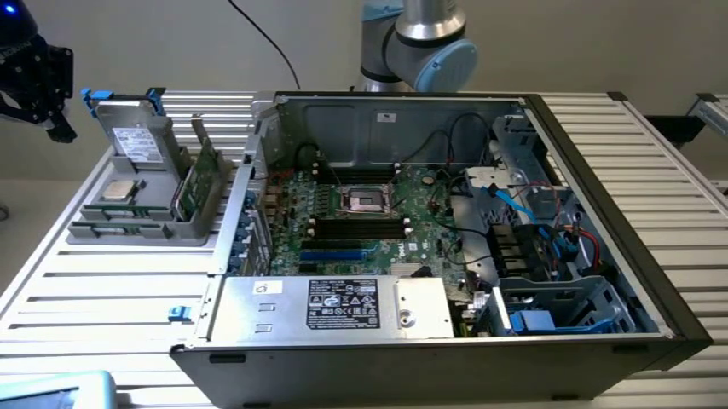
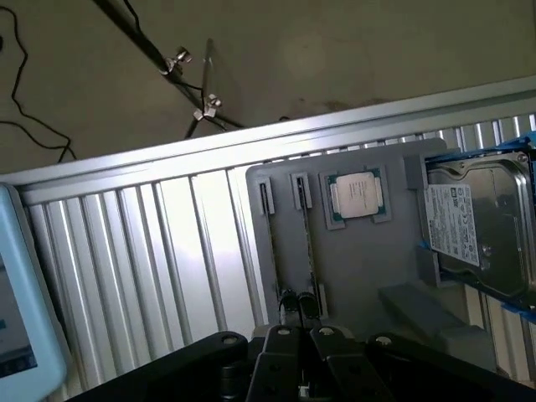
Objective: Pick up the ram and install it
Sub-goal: 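Pick up the ram and move it above insertion slot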
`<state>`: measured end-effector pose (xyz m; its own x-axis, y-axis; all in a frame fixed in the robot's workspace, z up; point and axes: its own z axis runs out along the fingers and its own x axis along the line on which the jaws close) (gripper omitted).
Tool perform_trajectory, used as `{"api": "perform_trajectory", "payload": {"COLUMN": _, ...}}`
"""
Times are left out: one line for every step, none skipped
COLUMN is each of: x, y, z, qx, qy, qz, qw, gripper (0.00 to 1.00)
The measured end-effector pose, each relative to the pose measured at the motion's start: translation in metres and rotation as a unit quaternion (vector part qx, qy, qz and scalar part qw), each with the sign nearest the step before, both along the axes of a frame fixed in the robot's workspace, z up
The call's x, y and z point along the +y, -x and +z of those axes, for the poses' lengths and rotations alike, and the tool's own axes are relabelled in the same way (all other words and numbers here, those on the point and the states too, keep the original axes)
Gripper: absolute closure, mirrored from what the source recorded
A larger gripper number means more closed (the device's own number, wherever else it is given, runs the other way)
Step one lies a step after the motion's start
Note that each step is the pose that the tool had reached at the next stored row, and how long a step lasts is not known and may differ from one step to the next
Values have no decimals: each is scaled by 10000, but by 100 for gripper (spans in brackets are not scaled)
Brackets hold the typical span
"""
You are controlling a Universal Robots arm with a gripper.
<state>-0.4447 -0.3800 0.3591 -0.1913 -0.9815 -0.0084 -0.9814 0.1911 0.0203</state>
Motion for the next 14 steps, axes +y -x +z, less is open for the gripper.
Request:
{"api": "perform_trajectory", "payload": {"x": 0, "y": 0, "z": 0, "qx": 0, "qy": 0, "qz": 0, "qw": 10000, "gripper": 89}}
{"api": "perform_trajectory", "payload": {"x": 0, "y": 0, "z": 0, "qx": 0, "qy": 0, "qz": 0, "qw": 10000, "gripper": 89}}
{"api": "perform_trajectory", "payload": {"x": 0, "y": 0, "z": 0, "qx": 0, "qy": 0, "qz": 0, "qw": 10000, "gripper": 87}}
{"api": "perform_trajectory", "payload": {"x": 0, "y": 0, "z": 0, "qx": 0, "qy": 0, "qz": 0, "qw": 10000, "gripper": 87}}
{"api": "perform_trajectory", "payload": {"x": 0, "y": 0, "z": 0, "qx": 0, "qy": 0, "qz": 0, "qw": 10000, "gripper": 82}}
{"api": "perform_trajectory", "payload": {"x": 0, "y": 0, "z": 1, "qx": 1, "qy": 1, "qz": 0, "qw": 10000, "gripper": 75}}
{"api": "perform_trajectory", "payload": {"x": 0, "y": 0, "z": 1, "qx": 1, "qy": 0, "qz": 0, "qw": 10000, "gripper": 75}}
{"api": "perform_trajectory", "payload": {"x": 0, "y": 0, "z": 1, "qx": 1, "qy": 1, "qz": 0, "qw": 10000, "gripper": 69}}
{"api": "perform_trajectory", "payload": {"x": 0, "y": 0, "z": 1, "qx": 1, "qy": 0, "qz": 3, "qw": 10000, "gripper": 69}}
{"api": "perform_trajectory", "payload": {"x": 0, "y": 0, "z": -5, "qx": -1, "qy": 0, "qz": 16, "qw": 10000, "gripper": 64}}
{"api": "perform_trajectory", "payload": {"x": 0, "y": 0, "z": -15, "qx": -6, "qy": 2, "qz": 46, "qw": 10000, "gripper": 64}}
{"api": "perform_trajectory", "payload": {"x": 1, "y": -1, "z": -26, "qx": -9, "qy": 4, "qz": 98, "qw": 10000, "gripper": 57}}
{"api": "perform_trajectory", "payload": {"x": 1, "y": -1, "z": -39, "qx": -11, "qy": 7, "qz": 164, "qw": 9999, "gripper": 57}}
{"api": "perform_trajectory", "payload": {"x": 1, "y": -3, "z": -52, "qx": -12, "qy": 10, "qz": 223, "qw": 9997, "gripper": 57}}
